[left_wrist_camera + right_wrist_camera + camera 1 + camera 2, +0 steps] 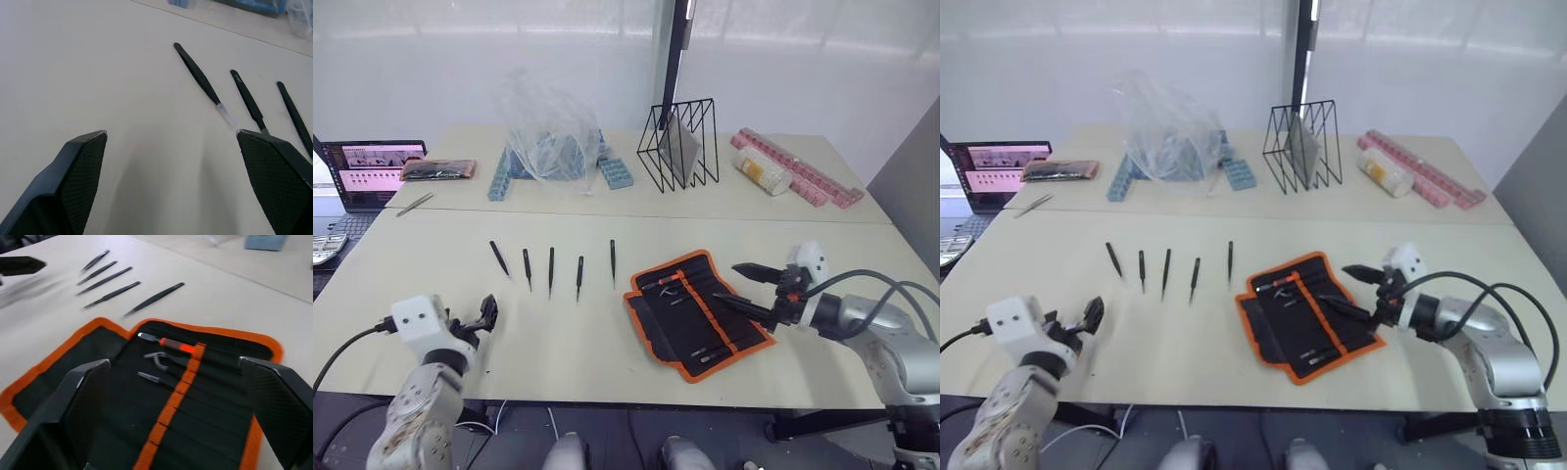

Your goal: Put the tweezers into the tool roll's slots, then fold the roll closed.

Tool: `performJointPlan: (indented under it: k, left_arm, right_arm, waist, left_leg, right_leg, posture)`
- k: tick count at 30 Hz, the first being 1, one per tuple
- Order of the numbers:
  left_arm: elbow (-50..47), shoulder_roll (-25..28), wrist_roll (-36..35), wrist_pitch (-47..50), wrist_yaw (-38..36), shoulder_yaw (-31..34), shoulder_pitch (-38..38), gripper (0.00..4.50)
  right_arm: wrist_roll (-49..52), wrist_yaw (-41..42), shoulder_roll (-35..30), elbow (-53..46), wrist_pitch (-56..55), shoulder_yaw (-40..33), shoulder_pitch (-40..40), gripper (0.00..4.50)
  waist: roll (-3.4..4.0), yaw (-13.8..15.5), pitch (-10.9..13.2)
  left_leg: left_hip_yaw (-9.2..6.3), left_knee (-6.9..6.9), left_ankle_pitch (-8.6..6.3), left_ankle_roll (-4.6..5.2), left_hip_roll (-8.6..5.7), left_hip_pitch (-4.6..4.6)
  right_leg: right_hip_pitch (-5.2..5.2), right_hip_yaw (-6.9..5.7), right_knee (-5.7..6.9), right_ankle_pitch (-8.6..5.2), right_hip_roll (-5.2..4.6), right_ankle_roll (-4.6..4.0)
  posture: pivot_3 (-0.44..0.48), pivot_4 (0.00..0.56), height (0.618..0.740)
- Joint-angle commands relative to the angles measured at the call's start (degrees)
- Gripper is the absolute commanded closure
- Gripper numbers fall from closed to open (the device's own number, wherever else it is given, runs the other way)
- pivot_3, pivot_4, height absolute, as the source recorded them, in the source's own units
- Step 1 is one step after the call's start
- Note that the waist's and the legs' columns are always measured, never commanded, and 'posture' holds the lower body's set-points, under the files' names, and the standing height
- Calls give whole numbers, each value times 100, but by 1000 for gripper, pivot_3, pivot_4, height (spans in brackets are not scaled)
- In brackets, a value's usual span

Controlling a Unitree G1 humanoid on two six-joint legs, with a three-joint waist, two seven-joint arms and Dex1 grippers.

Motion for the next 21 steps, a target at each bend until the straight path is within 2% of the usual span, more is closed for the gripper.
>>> performJointPlan:
  k: [1, 8, 21]
  left_arm:
    - [225, -14, 468, 35, 438, -260, -326, 0]
    - [1173, 52, 842, -79, 475, -692, -1186, 0]
    - [2962, 128, 1140, -549, 330, -864, -2171, 0]
  right_arm:
    - [39, 41, -6, -143, -6, -13, -95, 43]
    - [63, -35, 44, -264, 7, -9, -7, 43]
    - [61, -236, 42, -500, -32, -125, 262, 43]
  waist:
    - [0, 7, 0]
    - [-1, 20, 1]
    - [0, 32, 0]
  left_leg:
    - [-1, 0, 0, 0, -3, 0]
    - [-7, 0, 1, 0, -12, -1]
    - [-15, 0, 6, -6, -17, 1]
  right_leg:
    - [0, 0, 0, 0, -2, 0]
    - [0, -3, 4, 1, -7, 3]
    - [0, -7, 17, 2, -9, 3]
  posture:
    - [0, 150, 705]
    - [0, 150, 705]
    - [0, 150, 705]
